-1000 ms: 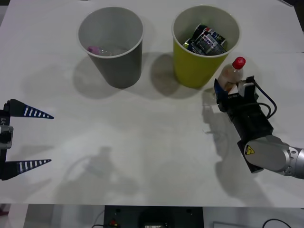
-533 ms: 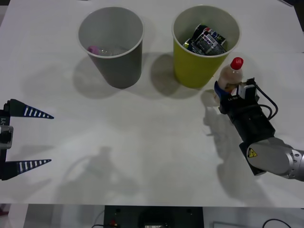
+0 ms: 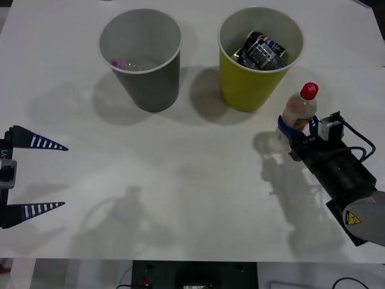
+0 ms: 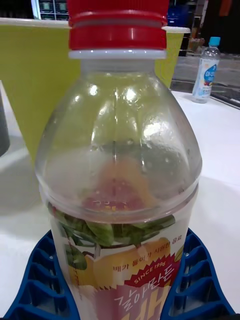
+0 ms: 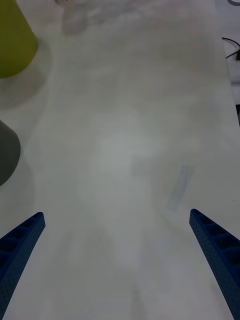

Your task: Put the can into the green bin and the plastic bottle into the gray bin

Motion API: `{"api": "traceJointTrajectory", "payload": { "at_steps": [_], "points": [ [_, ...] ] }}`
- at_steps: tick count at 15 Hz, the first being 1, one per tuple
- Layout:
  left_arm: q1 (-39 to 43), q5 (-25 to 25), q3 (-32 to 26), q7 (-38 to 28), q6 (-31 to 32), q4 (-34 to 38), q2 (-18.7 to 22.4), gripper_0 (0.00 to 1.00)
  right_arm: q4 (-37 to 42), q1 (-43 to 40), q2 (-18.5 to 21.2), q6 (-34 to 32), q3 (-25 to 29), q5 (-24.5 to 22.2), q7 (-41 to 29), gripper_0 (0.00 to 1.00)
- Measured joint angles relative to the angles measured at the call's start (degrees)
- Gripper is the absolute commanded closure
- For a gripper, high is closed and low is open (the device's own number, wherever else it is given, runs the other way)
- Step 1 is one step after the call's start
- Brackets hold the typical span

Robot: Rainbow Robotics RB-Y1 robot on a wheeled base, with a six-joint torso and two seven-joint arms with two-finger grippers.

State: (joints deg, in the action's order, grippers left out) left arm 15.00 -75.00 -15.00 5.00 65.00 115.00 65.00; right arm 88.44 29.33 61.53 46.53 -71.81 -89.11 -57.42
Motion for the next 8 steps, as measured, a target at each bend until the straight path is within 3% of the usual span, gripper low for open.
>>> {"api": "traceJointTrajectory", "payload": {
  "at_steps": [4, 8],
  "points": [
    [0.0, 0.0, 0.0, 0.0, 0.0, 0.0, 0.0, 0.00, 8.2, -8.9, 6.5, -12.7, 11.3, -10.7, -0.4, 1.00],
    [0.0, 0.0, 0.0, 0.0, 0.0, 0.0, 0.0, 0.00, 19.1, -21.4, 8.9, -34.8, 32.0, -18.8, -0.5, 1.00]
  ]
}}
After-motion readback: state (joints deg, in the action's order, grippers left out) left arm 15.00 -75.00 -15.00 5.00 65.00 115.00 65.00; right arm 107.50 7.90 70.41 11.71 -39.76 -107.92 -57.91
